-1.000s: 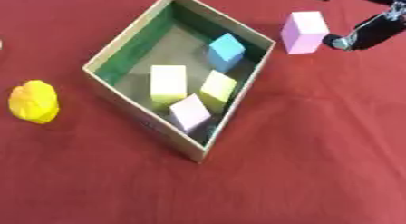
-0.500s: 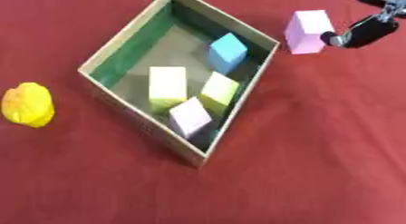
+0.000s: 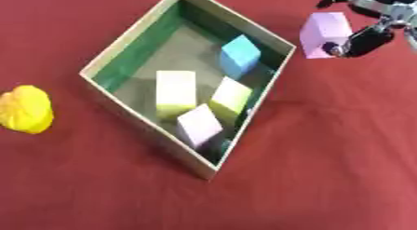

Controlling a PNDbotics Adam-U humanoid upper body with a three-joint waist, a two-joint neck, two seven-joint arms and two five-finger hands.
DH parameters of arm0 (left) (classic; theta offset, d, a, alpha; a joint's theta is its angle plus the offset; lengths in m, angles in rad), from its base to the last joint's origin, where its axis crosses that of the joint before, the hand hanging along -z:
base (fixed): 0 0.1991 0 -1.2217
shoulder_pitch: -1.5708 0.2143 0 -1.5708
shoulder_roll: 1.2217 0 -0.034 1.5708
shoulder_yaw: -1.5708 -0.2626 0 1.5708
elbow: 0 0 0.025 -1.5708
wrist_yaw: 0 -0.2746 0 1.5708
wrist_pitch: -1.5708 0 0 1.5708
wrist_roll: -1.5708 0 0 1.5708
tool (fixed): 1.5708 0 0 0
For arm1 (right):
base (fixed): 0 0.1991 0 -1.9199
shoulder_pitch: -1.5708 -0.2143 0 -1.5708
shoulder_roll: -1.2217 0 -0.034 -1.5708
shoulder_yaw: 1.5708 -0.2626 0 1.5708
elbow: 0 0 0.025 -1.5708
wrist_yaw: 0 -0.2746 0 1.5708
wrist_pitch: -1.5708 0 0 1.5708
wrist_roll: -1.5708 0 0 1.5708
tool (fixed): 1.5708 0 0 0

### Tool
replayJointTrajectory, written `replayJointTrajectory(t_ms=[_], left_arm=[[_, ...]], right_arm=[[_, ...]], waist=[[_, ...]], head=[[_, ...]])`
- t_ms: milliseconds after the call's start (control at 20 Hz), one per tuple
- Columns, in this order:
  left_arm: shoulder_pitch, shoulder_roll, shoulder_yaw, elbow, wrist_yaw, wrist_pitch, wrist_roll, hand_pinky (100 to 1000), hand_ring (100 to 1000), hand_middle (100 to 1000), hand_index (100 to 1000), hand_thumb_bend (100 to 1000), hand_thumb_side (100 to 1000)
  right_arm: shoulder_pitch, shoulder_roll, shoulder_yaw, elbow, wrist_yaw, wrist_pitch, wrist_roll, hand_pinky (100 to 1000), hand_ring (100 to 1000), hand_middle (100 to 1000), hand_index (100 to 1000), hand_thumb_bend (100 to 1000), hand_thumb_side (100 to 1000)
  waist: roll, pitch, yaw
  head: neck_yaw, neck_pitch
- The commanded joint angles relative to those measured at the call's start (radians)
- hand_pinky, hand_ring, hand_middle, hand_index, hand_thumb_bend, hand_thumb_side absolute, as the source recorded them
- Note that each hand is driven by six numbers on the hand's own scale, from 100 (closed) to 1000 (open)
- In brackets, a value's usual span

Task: Pick up objects on the table and place them in the box.

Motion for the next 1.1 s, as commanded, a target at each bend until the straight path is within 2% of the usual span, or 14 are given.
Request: replayJointTrajectory(t_ms=[50, 300, 600, 1050, 1100], left_arm=[[-0.010, 0.021, 0.007, -0.016, 0.003, -0.006, 0.001, 747, 552, 605, 771, 195, 514], [-0.011, 0.020, 0.007, -0.016, 0.005, -0.007, 0.000, 747, 551, 605, 771, 195, 516], [-0.009, 0.019, 0.008, -0.016, 0.006, -0.007, -0.001, 747, 551, 604, 771, 193, 517], [-0.005, 0.019, 0.009, -0.016, 0.004, -0.005, -0.001, 748, 552, 604, 769, 195, 514], [-0.004, 0.020, 0.009, -0.016, 0.002, -0.004, -0.002, 749, 554, 605, 769, 199, 510]], right_arm=[[-0.024, -0.015, -0.021, 0.032, 0.044, -0.011, -0.004, 912, 968, 878, 902, 358, 100], [-0.034, 0.001, -0.024, 0.066, 0.079, -0.031, -0.002, 902, 953, 818, 890, 364, 100], [-0.045, 0.011, -0.028, 0.064, 0.055, -0.032, -0.027, 876, 882, 727, 837, 375, 100], [-0.056, 0.008, -0.027, 0.025, 0.003, -0.017, -0.052, 864, 848, 686, 806, 380, 100], [-0.064, 0.006, -0.027, 0.013, -0.001, -0.021, -0.052, 860, 826, 668, 792, 341, 100]], waist=[[0.001, -0.017, 0.004], [-0.006, -0.011, 0.009], [-0.006, -0.013, 0.005], [-0.002, -0.029, -0.005], [-0.001, -0.042, -0.011]], head=[[-0.004, -0.019], [-0.006, -0.019], [-0.005, -0.013], [-0.003, -0.002], [-0.004, 0.004]])
